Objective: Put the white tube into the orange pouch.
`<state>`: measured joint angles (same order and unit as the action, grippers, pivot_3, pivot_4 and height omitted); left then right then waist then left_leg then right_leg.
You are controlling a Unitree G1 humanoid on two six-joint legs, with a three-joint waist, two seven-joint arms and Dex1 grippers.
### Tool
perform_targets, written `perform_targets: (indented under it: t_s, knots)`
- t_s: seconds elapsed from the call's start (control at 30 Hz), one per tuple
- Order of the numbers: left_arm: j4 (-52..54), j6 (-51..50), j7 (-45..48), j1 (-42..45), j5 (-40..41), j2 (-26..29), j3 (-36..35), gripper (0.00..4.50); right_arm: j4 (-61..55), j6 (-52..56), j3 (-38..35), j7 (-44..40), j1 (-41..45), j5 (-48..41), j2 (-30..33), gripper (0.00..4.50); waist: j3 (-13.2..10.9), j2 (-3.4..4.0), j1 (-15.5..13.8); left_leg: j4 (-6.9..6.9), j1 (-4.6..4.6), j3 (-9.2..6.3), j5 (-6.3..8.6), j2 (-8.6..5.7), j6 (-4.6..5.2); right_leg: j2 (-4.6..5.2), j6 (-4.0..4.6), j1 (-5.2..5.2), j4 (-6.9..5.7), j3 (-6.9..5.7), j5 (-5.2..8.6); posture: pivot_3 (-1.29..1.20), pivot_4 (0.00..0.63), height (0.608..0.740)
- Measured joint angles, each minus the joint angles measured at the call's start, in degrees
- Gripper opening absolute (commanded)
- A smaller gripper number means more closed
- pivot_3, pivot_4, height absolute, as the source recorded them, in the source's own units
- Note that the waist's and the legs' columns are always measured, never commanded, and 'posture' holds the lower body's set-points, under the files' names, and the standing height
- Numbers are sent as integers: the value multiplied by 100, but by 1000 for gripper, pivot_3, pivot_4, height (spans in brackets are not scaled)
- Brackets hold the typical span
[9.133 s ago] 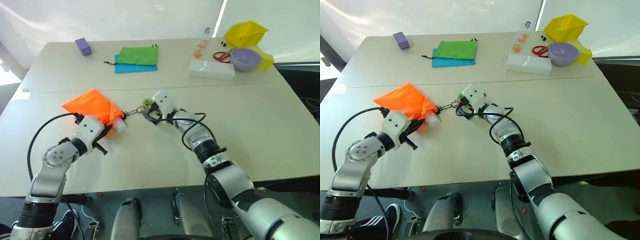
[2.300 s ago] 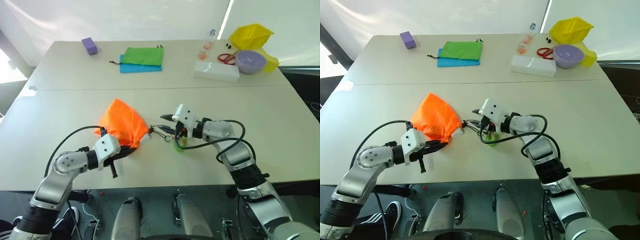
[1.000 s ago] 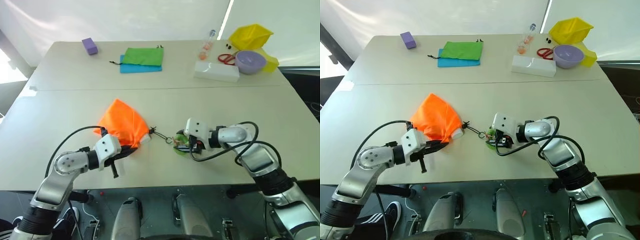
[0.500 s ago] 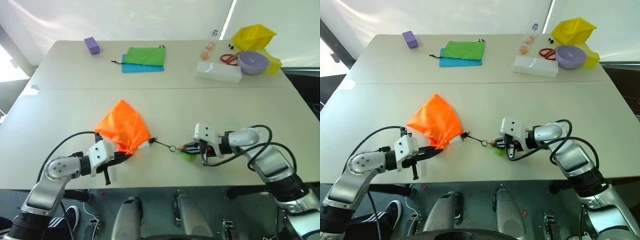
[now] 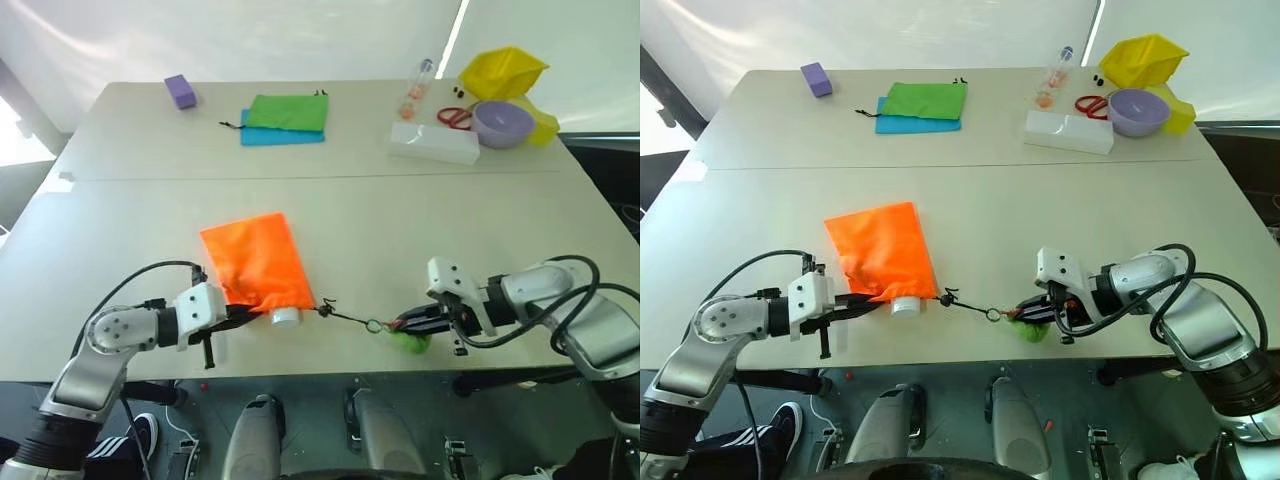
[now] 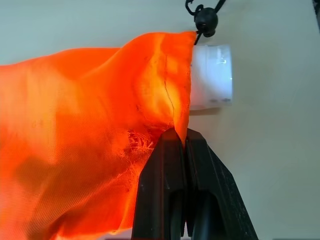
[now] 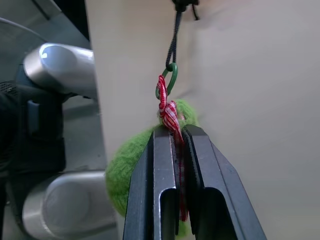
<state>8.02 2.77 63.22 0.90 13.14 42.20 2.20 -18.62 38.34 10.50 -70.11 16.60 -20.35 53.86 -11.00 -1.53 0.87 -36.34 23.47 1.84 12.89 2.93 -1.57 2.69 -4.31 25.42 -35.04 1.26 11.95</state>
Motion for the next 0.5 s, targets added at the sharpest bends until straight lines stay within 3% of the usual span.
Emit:
perform_targets:
  t_s: [0.47,0.5]
  knots:
    - [73,-87,-36,-2,-3,0,51,0,280,-633,283,377,1,435,-259,48,0,0,15,-10,-1,0,0,0,0,0,0,-4,0,1,-1,0,150,740]
    - [91,-130,-53,6,-4,0,55,0,339,-569,246,394,57,382,-345,372,0,-1,18,-12,-1,0,0,1,0,-1,0,-4,0,1,-1,0,150,740]
